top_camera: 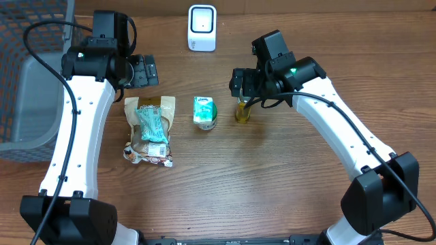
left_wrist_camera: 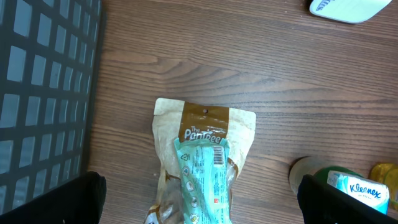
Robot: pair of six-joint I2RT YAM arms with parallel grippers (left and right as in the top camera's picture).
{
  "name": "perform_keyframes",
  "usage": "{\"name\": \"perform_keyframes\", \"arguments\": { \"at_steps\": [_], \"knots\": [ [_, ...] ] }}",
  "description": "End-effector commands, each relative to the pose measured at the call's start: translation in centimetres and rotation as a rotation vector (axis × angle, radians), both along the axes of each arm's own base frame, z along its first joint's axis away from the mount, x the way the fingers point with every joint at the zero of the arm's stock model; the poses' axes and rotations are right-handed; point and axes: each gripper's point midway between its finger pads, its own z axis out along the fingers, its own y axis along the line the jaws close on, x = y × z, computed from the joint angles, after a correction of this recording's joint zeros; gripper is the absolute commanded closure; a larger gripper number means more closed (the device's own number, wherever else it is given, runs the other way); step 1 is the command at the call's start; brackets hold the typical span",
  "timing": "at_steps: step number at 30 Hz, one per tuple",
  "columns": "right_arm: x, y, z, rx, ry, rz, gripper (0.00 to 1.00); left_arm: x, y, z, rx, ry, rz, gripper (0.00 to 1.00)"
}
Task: Scan the item barcode
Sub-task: 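Close the right gripper on the yellow bottle and lift it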
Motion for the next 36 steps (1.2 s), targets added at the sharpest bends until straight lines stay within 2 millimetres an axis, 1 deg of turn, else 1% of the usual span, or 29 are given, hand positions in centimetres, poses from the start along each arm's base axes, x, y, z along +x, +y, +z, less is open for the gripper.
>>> {"name": "perform_keyframes", "arguments": {
  "at_steps": [1,10,14,17,21,26,33,36],
  "knots": [
    [-0.1,-0.3,-0.9,-0.017,0.017,-0.011,0.00,0.3,-0.1,0.9,0.018,-0.024,-0.017,0.00],
    [-0.4,-0.4,-2.9,-0.025,0.033,-0.011,0.00,0.3,-0.1,0.9,0.018,-0.024,-0.017,0.00],
    [-0.3,-0.2,-3.2,-0.021,0.025,-0.009,0.00,0.3,-0.1,0.9,0.018,-0.024,-0.017,0.00],
    [-0.3,0.2,-3.1,-0.018,0.017,0.000,0.01,0.3,-0.1,0.9,0.018,-0.024,-0.017,0.00],
    [-0.6,1.4,-3.1,-0.021,0.004,0.026,0.04,0.3,-0.1,0.9,0.018,-0.024,-0.017,0.00],
    [-0.4,0.5,-3.7,-0.131,-0.027,-0.002,0.04,0.3,-0.1,0.9,0.018,-0.024,-0.018,0.01],
    [-0.3,0.6,-4.4,-0.137,-0.015,-0.001,0.10,0.3,-0.1,0.9,0.018,-0.024,-0.017,0.00],
    [-0.3,0.6,-5.3,-0.147,0.002,0.000,0.12,0.3,-0.1,0.9,0.018,-0.024,-0.017,0.00]
  ]
}}
